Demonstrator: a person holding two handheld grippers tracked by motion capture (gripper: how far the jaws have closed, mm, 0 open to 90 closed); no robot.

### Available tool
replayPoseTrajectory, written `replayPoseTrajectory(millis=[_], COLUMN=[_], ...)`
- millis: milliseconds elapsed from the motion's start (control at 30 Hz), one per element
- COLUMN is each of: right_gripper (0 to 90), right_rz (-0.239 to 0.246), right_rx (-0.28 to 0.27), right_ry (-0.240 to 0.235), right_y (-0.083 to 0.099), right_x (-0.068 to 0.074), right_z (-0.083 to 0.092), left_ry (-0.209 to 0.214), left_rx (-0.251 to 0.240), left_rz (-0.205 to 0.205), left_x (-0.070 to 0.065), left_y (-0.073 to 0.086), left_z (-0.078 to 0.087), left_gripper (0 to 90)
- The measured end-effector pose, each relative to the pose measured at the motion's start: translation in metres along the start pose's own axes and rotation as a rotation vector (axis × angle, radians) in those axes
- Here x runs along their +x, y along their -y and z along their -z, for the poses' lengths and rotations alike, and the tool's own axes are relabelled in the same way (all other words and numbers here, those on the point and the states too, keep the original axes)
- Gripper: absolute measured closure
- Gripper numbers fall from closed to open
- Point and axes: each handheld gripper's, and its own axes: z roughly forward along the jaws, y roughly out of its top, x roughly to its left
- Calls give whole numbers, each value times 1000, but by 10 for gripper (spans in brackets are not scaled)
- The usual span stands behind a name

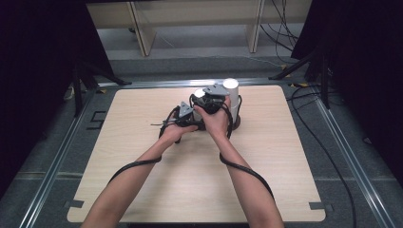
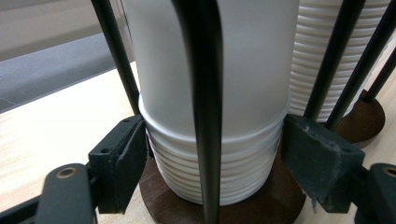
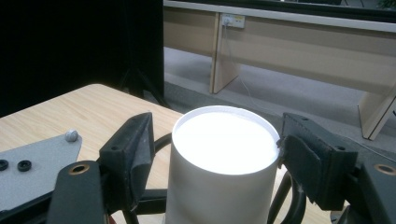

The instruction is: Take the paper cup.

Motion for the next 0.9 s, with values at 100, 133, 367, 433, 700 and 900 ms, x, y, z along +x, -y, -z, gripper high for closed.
replayPoseTrajectory(millis=[100,133,367,433,700,900], right_gripper=[285,287,292,294,322,346], right_rz=[32,34,11,38,8,36], right_rx=[-7,-2,9,6,1,3], right_ry=[-5,-7,-1,-2,-7,9], right_y=[0,0,3,3,6,6], right_x=[-3,-4,-2,-4,-3,-6], right_z=[-1,-1,-4,-6,-9,-8], left_ry=[0,0,6,6,7,13], left_rx=[-1,-1,0,0,0,-11], left_rz=[-3,-4,-9,-9,-10,0], left_x=[0,0,1,1,1,1], left_y=[0,0,0,0,0,0], left_z=[0,0,0,0,0,0], left_gripper=[232,233,235,235,237,237])
